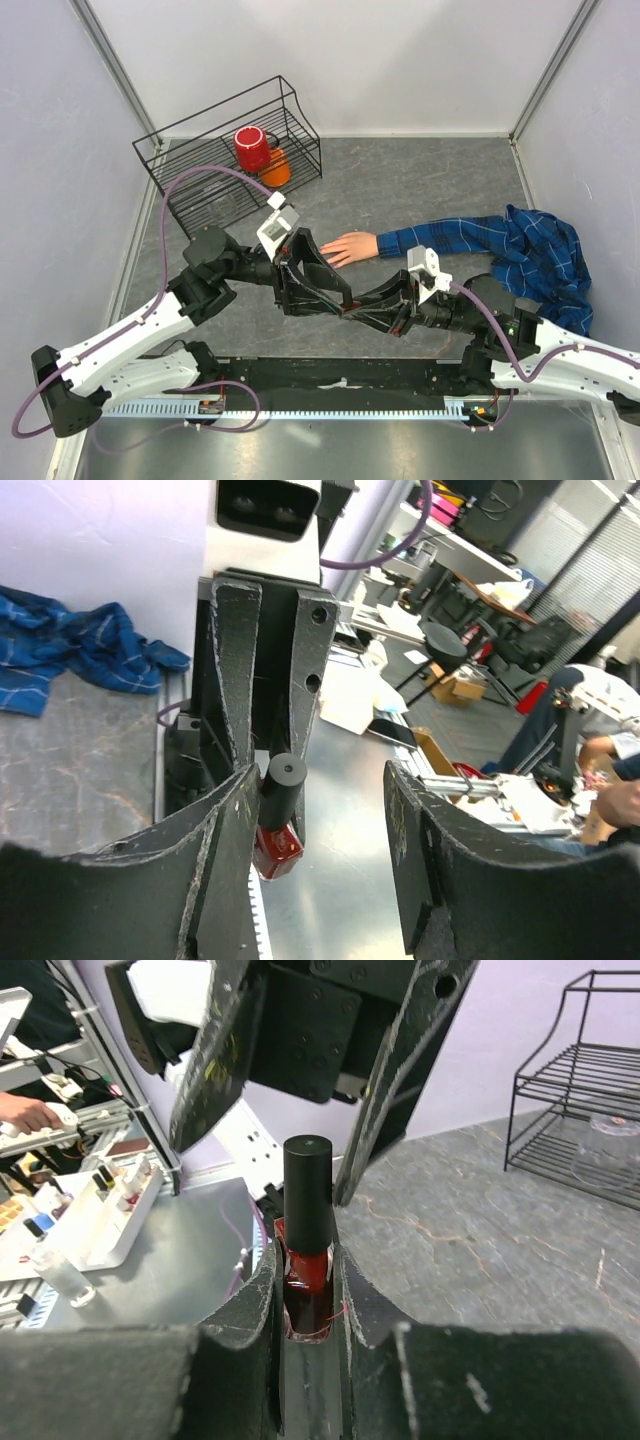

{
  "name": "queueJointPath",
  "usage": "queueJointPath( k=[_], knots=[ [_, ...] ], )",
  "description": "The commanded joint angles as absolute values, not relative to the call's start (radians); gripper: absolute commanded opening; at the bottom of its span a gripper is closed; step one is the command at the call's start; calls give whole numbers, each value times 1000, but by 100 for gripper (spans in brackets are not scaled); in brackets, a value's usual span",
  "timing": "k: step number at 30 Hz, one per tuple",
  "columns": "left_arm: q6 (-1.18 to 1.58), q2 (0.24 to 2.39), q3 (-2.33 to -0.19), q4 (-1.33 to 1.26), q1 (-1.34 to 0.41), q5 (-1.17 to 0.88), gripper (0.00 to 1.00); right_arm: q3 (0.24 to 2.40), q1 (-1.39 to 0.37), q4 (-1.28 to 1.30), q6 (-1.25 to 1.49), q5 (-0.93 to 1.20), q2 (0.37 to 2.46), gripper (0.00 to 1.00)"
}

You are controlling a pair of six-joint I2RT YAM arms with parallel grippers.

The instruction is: Paint the nails

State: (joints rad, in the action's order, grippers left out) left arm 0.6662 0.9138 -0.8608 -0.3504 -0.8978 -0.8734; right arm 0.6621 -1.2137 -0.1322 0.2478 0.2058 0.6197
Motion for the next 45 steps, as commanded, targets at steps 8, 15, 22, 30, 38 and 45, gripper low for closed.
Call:
queueJointPath(
  k=[8, 15, 22, 30, 38, 45],
  knots=[
    [683, 951, -910, -364, -894, -930, 26, 713, -1212, -245, 276, 215, 684, 0],
    [444, 925, -1040, 105, -905, -329, 2, 756, -1212, -106, 195, -131, 718, 0],
    [353, 1121, -1239, 354, -1126, 454, 2, 922, -1387, -116, -30, -832, 1067, 0],
    [397, 1112, -1286, 325, -990, 94, 35, 844, -1137, -193, 29, -207, 962, 0],
    [486, 963, -1149, 201, -818, -312, 88, 831, -890, -141, 132, 375, 901, 0],
    [577, 957, -1095, 72, -707, -635, 79, 781, -741, -386, 443, 845, 907, 0]
  ],
)
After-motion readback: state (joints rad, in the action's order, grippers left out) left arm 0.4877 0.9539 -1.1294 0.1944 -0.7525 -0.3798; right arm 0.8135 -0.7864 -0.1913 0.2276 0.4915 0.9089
